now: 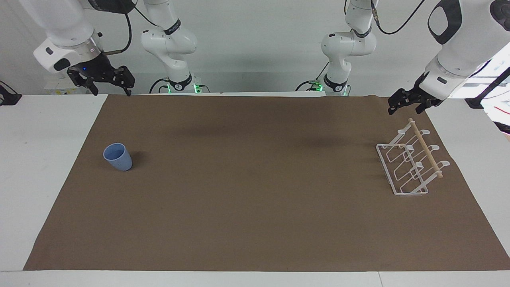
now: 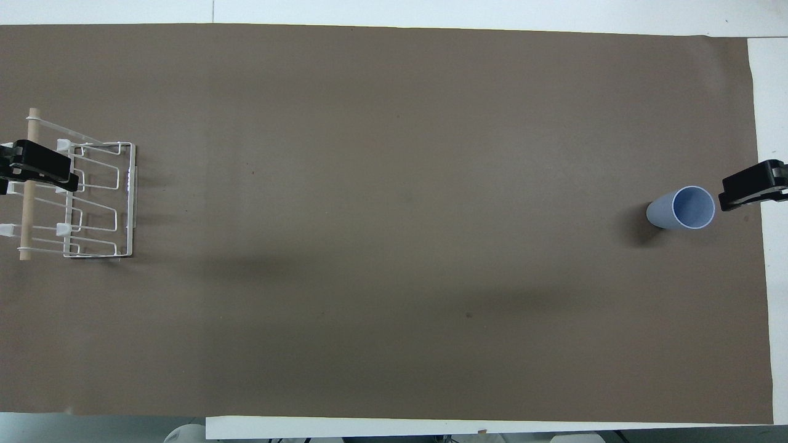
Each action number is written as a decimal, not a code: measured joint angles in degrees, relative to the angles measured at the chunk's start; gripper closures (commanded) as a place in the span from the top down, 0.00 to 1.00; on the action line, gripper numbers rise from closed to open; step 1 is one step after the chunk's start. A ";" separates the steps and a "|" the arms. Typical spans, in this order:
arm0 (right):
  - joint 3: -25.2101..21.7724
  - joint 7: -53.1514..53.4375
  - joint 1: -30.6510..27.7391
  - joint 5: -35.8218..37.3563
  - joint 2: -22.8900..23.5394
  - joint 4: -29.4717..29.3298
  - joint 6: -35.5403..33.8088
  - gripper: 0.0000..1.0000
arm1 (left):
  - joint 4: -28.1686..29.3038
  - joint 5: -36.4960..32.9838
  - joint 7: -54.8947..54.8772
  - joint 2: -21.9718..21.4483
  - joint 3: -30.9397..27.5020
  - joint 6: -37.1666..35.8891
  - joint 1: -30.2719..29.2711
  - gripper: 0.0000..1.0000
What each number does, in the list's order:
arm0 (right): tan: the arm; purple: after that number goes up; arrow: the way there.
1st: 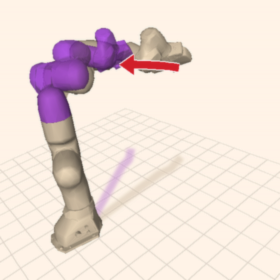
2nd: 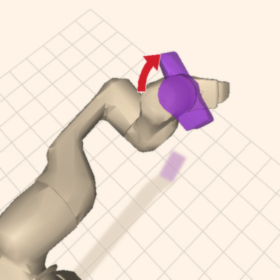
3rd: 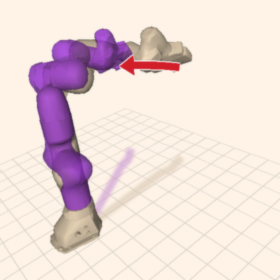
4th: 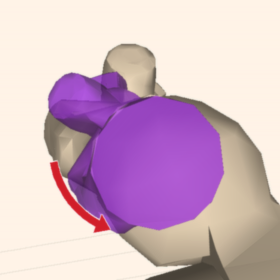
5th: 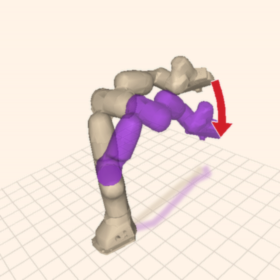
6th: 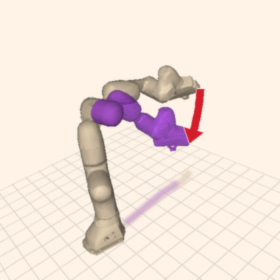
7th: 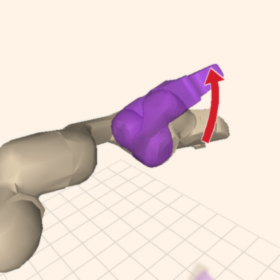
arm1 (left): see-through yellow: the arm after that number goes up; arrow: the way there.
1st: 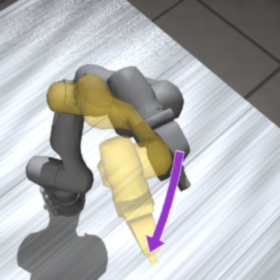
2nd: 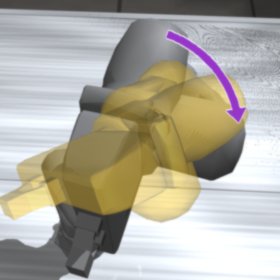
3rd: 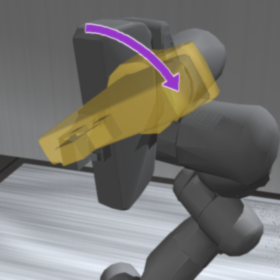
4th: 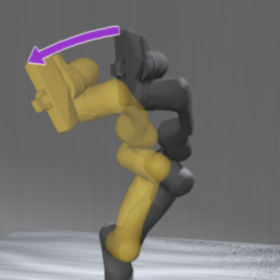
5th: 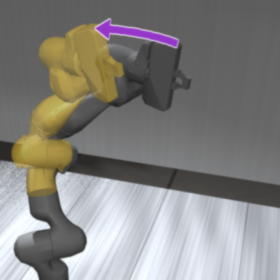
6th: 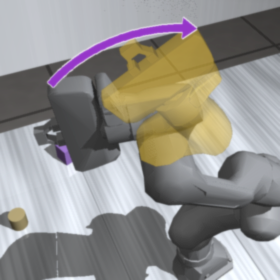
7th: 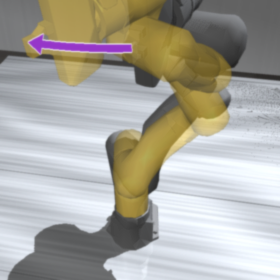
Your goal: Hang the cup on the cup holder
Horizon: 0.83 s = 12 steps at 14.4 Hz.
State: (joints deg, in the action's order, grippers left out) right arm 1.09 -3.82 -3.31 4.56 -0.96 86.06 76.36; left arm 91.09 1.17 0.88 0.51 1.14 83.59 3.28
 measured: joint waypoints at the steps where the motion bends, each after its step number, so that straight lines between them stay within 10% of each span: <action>1: 0.00 0.00 0.00 0.00 0.00 0.00 0.00 1.00 | 0.00 0.00 0.00 0.00 0.00 0.00 0.00 1.00; 12: -0.15 -3.43 -2.85 -0.16 -1.33 4.44 9.60 0.92 | 0.09 0.00 0.01 0.00 -0.27 -0.54 -0.01 1.00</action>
State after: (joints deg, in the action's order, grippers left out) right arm 0.94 -7.25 -6.17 4.40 -2.29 90.50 85.96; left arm 91.18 1.17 0.89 0.51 0.87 83.05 3.27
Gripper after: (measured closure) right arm 0.018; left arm 0.000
